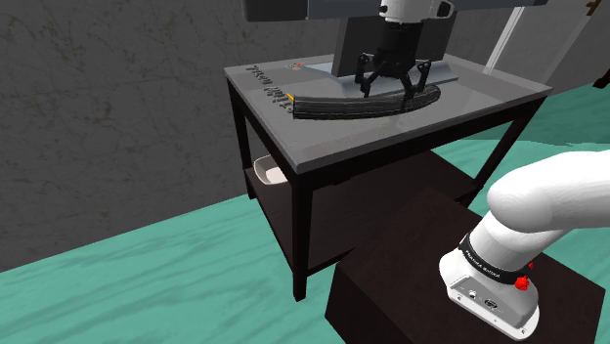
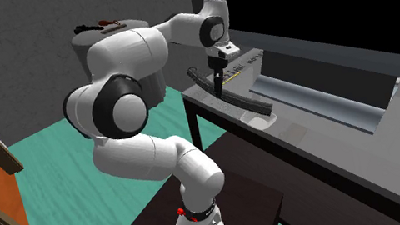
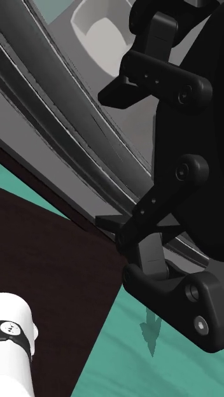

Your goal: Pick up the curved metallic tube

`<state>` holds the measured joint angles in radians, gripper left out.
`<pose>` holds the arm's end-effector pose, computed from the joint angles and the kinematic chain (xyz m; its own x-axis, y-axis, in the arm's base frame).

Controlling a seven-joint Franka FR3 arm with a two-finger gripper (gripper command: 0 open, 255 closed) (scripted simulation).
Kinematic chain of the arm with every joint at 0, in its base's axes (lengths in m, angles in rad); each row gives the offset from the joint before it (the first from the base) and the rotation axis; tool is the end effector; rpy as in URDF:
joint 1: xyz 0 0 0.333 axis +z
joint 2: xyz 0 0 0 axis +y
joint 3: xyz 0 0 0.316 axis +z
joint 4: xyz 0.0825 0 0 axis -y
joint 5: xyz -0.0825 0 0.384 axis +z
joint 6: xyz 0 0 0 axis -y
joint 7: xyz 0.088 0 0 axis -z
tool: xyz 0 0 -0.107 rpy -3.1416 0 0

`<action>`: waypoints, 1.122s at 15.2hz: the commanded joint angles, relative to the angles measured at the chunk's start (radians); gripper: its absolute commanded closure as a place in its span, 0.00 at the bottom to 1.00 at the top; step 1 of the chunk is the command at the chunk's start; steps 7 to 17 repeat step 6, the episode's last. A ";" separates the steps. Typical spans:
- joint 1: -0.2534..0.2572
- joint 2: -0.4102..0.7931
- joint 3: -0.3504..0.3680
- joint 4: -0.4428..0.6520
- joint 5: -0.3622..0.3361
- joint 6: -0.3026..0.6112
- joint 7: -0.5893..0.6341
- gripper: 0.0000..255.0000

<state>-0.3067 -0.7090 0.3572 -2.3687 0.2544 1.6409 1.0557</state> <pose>0.3425 0.0655 0.5468 0.4381 -0.8979 -0.0434 -0.8977 -0.4395 0.0302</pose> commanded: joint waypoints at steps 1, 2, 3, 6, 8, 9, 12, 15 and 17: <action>-0.002 0.002 -0.006 0.032 -0.005 -0.030 0.002 1.00; -0.003 0.004 -0.008 0.046 -0.007 -0.042 0.003 1.00; -0.004 0.006 -0.011 0.061 -0.009 -0.055 0.004 1.00; -0.005 0.009 -0.013 0.078 -0.012 -0.069 0.005 1.00; -0.005 0.009 -0.013 0.078 -0.012 -0.069 0.005 1.00; -0.005 0.009 -0.013 0.078 -0.012 -0.069 0.005 1.00; -0.005 0.009 -0.013 0.078 -0.012 -0.069 0.005 1.00; -0.005 0.009 -0.013 0.078 -0.012 -0.069 0.005 1.00; -0.005 0.009 -0.013 0.078 -0.012 -0.069 0.005 1.00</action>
